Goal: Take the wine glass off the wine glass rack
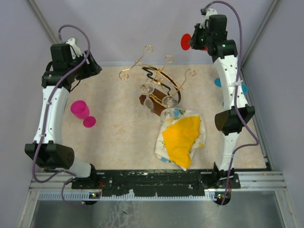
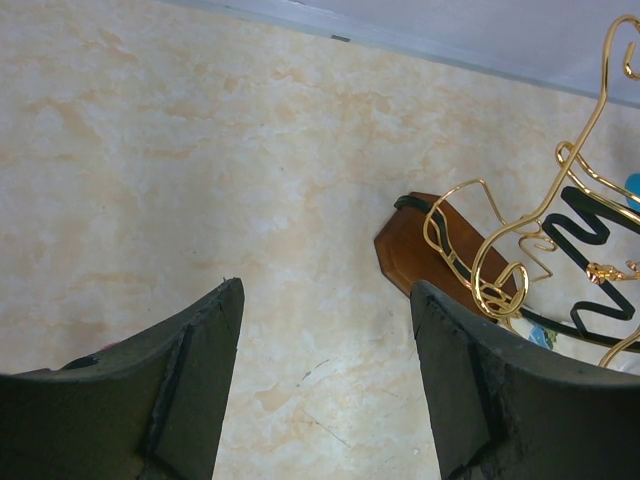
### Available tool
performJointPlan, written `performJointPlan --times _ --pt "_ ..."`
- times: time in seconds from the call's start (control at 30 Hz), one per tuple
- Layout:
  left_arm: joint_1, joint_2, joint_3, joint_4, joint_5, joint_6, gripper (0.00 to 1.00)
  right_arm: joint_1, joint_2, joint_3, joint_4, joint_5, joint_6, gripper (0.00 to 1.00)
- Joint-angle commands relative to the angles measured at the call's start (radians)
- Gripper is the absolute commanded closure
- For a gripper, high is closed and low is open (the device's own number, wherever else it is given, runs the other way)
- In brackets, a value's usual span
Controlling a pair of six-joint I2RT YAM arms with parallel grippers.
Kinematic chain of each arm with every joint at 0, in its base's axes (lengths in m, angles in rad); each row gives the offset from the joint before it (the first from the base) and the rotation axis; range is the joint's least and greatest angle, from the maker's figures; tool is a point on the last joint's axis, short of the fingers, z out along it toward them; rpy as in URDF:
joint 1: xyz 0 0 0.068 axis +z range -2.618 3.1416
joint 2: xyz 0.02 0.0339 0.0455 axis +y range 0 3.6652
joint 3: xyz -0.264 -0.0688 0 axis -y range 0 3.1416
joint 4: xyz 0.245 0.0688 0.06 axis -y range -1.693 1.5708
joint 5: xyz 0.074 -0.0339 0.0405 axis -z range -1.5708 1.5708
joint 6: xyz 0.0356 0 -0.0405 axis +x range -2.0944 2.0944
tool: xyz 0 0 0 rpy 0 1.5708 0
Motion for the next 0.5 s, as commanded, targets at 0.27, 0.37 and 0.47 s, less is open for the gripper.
performJointPlan --times 0.27,0.37,0.47 --pt "0.001 -0.046 -0.049 0.027 0.007 -0.001 0.26 0.101 0.008 -0.068 0.086 0.576 -0.403 1.00" --pt "0.001 -0.045 -0.061 0.030 0.009 -0.001 0.26 0.104 0.019 -0.101 0.157 0.653 -0.466 1.00" --pt "0.002 -0.052 -0.090 0.041 0.025 -0.016 0.26 0.105 0.016 -0.173 0.255 0.694 -0.552 1.00"
